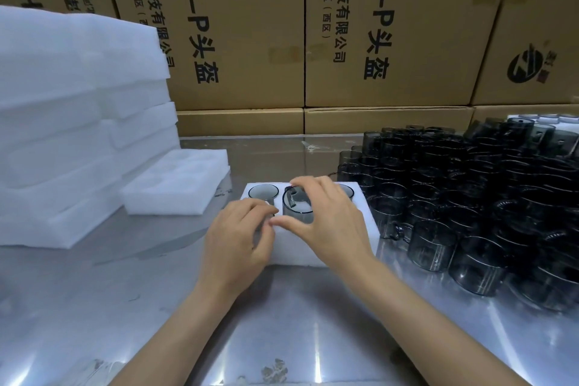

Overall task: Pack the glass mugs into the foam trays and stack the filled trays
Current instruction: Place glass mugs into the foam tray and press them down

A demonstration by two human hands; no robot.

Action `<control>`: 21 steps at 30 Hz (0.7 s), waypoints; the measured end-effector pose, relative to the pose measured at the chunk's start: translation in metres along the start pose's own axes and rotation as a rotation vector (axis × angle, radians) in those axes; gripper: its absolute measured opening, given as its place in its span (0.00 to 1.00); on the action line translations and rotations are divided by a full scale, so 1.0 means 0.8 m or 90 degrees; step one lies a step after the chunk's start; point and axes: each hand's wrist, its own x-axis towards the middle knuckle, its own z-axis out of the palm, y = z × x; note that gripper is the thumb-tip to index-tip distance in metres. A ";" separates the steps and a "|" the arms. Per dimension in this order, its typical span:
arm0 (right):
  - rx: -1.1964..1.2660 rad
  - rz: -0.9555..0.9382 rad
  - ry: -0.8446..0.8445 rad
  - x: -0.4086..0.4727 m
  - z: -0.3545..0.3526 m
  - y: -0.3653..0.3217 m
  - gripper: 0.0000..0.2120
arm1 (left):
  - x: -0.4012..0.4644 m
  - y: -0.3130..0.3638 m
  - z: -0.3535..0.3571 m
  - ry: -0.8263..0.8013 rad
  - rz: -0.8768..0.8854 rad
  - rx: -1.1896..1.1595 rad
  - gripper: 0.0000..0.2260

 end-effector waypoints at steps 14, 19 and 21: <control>0.016 -0.039 -0.098 -0.006 -0.018 0.019 0.26 | -0.003 0.003 -0.004 -0.075 0.076 -0.059 0.20; -0.129 -0.082 -0.240 -0.014 -0.016 0.017 0.21 | -0.008 0.006 -0.003 -0.134 0.060 -0.003 0.20; -0.145 -0.079 -0.248 -0.014 -0.016 0.015 0.21 | -0.007 0.008 -0.004 -0.133 0.064 0.011 0.20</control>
